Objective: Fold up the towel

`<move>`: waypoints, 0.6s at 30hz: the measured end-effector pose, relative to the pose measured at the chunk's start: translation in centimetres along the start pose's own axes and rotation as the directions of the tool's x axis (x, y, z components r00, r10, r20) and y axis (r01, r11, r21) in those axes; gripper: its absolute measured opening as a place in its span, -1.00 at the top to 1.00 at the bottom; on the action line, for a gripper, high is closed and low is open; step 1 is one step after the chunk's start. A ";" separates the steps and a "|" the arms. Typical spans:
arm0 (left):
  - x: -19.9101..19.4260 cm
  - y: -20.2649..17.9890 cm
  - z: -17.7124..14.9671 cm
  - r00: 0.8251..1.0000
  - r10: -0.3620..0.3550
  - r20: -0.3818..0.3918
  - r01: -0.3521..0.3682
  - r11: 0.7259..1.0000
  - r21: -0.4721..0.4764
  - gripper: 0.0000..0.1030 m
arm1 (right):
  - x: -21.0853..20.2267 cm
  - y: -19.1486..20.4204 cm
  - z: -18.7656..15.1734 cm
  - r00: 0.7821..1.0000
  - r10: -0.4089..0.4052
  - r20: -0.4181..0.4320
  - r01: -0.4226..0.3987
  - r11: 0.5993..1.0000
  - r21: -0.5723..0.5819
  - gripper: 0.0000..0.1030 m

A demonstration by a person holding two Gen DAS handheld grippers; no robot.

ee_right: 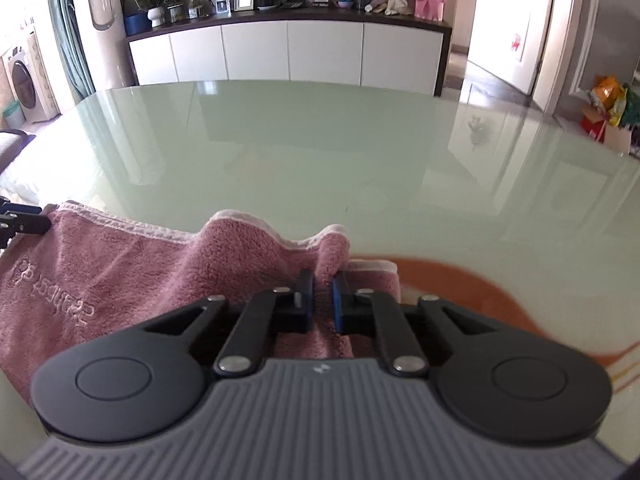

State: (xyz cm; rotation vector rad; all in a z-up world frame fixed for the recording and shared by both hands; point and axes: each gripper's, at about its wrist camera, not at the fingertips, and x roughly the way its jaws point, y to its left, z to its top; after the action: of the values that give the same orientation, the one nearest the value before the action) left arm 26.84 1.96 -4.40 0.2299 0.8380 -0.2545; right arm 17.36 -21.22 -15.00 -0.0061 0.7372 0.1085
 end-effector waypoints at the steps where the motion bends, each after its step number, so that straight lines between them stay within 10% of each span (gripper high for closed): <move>1: -0.2 0.0 0.2 1.000 -0.003 0.006 0.003 1.000 -0.004 0.88 | -0.3 -0.1 0.1 1.000 0.006 0.007 -0.006 1.000 0.002 0.84; 18: -10.6 -1.5 -3.1 0.984 -0.150 0.098 0.148 0.988 0.034 0.93 | -12.2 0.0 -2.2 0.986 0.124 0.114 -0.114 0.989 -0.093 0.85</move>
State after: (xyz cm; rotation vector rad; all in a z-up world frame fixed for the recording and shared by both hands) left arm 17.39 2.88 1.49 0.1780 0.7533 -0.4145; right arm 6.92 -22.48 -8.41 -0.0372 0.6123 0.2527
